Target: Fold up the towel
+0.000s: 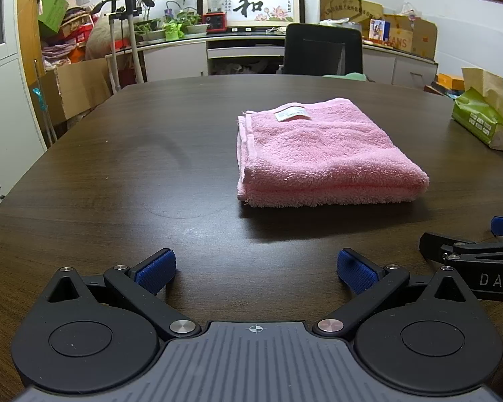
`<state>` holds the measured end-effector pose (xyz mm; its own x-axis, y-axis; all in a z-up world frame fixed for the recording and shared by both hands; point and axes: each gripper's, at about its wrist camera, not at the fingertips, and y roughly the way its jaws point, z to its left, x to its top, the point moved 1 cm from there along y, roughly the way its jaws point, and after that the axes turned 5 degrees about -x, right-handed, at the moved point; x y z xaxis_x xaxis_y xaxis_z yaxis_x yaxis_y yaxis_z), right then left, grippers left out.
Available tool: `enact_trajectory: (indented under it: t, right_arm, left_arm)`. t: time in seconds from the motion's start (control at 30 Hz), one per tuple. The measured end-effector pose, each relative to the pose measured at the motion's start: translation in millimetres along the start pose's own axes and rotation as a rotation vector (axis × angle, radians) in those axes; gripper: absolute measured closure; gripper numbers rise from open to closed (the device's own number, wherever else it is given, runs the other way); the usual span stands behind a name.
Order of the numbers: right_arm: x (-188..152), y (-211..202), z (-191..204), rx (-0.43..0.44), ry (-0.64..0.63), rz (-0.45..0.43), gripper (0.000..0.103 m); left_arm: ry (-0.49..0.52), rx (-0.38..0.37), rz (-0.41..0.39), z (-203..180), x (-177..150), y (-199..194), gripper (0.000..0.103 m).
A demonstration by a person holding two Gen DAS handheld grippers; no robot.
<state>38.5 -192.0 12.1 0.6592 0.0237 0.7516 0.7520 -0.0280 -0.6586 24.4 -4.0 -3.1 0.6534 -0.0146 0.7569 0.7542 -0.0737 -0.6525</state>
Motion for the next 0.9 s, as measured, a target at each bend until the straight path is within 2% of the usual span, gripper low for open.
enact_trajectory:
  t: [0.9]
  right_arm:
    - [-0.6,-0.9,0.2,-0.011,0.011,0.001,0.0]
  left_arm:
    - [0.005,-0.011,0.0,1.0,0.1,0.4,0.0]
